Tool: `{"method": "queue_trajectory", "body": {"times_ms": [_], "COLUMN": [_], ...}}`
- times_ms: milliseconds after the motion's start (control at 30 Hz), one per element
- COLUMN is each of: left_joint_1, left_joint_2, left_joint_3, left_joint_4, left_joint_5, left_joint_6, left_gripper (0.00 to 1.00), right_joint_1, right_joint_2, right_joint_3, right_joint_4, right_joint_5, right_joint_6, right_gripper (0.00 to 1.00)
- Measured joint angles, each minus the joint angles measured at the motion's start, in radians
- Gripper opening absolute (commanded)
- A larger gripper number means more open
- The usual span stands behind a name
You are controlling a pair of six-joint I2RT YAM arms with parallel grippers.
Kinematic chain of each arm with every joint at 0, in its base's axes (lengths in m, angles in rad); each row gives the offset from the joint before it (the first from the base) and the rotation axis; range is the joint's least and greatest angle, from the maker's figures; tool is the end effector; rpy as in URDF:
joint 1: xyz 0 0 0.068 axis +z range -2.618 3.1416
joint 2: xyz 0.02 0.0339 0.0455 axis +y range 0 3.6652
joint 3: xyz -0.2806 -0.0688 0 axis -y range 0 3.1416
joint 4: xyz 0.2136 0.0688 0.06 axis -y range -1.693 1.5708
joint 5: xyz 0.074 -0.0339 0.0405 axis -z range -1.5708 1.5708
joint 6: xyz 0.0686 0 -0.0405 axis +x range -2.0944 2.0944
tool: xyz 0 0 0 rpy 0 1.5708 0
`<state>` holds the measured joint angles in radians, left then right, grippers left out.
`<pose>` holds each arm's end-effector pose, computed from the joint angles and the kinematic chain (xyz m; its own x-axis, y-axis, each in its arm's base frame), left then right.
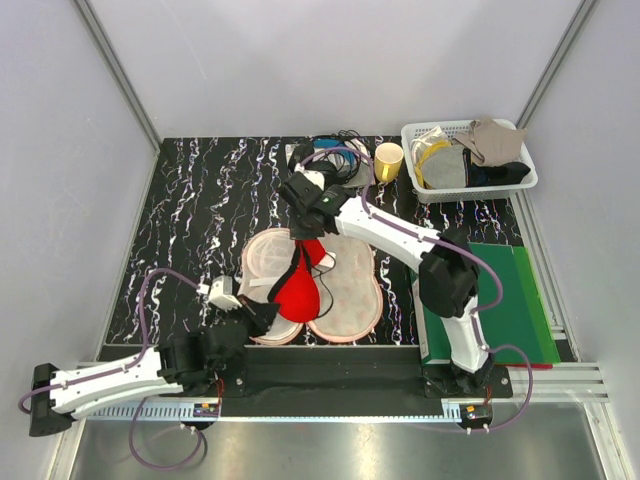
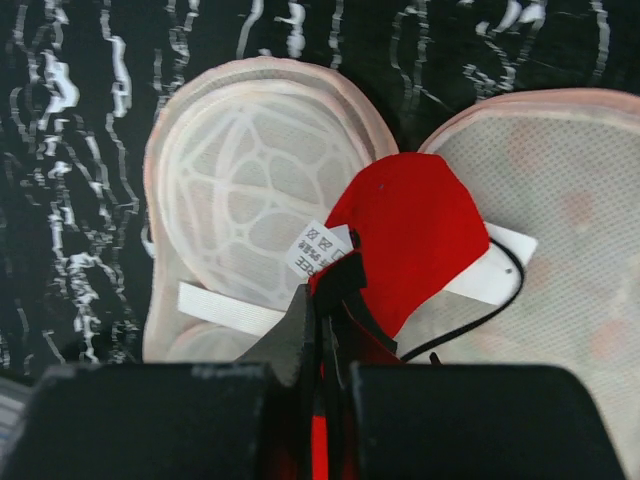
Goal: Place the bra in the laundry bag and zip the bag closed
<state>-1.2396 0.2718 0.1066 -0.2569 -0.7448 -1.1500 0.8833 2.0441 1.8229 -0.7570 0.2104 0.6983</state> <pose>0.0712 -0.0641 0.1619 -0.5055 -0.5937 -0.6261 0.0803 0.6901 -0.7192 0.2955 0.3373 0.2579 -0.8415 -0.0341 -0.5392 -0.1838 0.9565 0.2264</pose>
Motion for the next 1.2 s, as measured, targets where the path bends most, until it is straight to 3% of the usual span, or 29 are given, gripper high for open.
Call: {"method": "queue_trajectory", "body": {"times_ms": [233, 333, 367, 400, 433, 533, 567, 600, 767, 967, 1200], "left_joint_1": [0.0, 0.0, 0.0, 0.0, 0.0, 0.0, 0.0, 0.0, 0.0, 0.0, 0.001], "left_joint_2": [0.002, 0.004, 0.004, 0.003, 0.001, -0.021, -0.031, -0.043, -0.16, -0.259, -0.103], "left_joint_3": [0.029, 0.048, 0.054, 0.064, 0.068, 0.082, 0.09, 0.099, 0.165, 0.29, 0.402], "left_joint_4": [-0.191, -0.254, -0.271, -0.309, -0.327, -0.397, -0.42, -0.441, -0.512, -0.533, -0.488], "left_joint_5": [-0.033, -0.045, -0.048, -0.054, -0.055, -0.056, -0.054, -0.051, -0.034, -0.063, -0.147], "left_joint_6": [-0.117, -0.153, -0.162, -0.18, -0.189, -0.21, -0.214, -0.211, -0.154, -0.044, 0.175], "left_gripper": [0.03, 0.03, 0.06, 0.11, 0.29, 0.66, 0.7, 0.73, 0.82, 0.89, 0.96], "right_joint_1": [0.033, 0.044, 0.047, 0.05, 0.051, 0.051, 0.051, 0.052, 0.052, 0.033, -0.021], "right_joint_2": [0.1, 0.138, 0.148, 0.163, 0.169, 0.198, 0.208, 0.216, 0.216, 0.058, -0.275], "right_joint_3": [0.115, 0.137, 0.142, 0.15, 0.156, 0.193, 0.204, 0.212, 0.211, -0.016, -0.368], "right_joint_4": [0.014, 0.014, 0.014, 0.013, 0.009, 0.023, 0.031, 0.036, 0.062, 0.124, 0.206], "right_joint_5": [-0.05, -0.071, -0.076, -0.089, -0.101, -0.17, -0.199, -0.226, -0.321, -0.328, -0.268], "right_joint_6": [0.021, 0.025, 0.026, 0.026, 0.025, 0.016, 0.011, 0.005, -0.042, -0.066, -0.053], "right_gripper": [0.03, 0.08, 0.15, 0.18, 0.27, 0.41, 0.52, 0.57, 0.66, 0.8, 0.82]}}
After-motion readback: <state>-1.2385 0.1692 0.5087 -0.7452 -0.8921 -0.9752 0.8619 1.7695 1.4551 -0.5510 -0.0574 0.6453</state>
